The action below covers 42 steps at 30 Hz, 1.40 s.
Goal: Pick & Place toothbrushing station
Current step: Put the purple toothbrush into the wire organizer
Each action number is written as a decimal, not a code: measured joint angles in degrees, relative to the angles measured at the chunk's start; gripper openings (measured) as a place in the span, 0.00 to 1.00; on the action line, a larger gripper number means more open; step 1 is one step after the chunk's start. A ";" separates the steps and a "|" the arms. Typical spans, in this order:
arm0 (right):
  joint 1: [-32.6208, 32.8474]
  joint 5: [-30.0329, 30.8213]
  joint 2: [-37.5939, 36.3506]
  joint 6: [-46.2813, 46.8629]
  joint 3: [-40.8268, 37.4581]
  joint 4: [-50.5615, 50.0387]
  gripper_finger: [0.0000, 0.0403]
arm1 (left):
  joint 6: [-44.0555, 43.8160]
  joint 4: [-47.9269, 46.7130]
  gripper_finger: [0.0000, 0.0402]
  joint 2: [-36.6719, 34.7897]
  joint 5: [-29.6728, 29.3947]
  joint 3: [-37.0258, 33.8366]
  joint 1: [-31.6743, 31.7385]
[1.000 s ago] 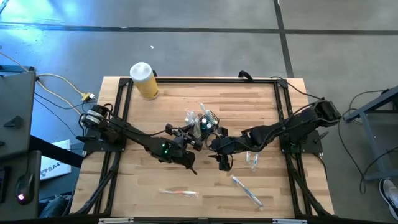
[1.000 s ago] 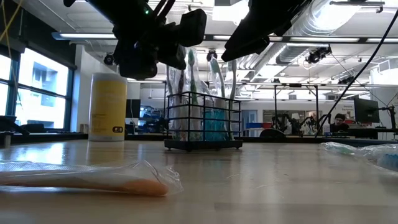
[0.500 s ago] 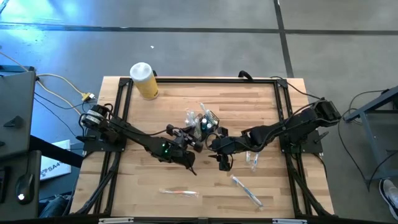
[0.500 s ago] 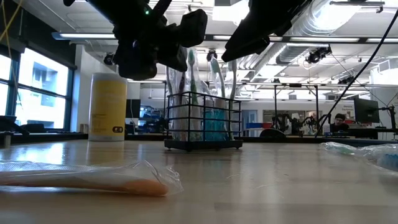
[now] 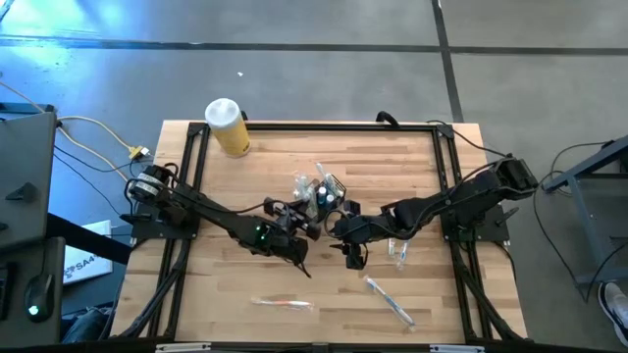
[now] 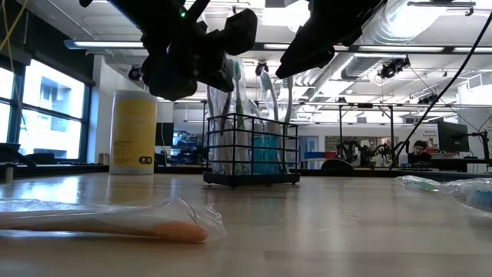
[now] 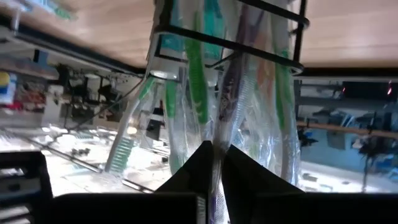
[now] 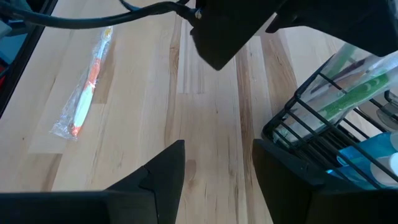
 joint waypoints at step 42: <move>0.02 1.76 0.00 -0.02 -0.01 0.04 0.45 | -11.48 2.70 0.06 0.00 1.62 -0.07 -0.39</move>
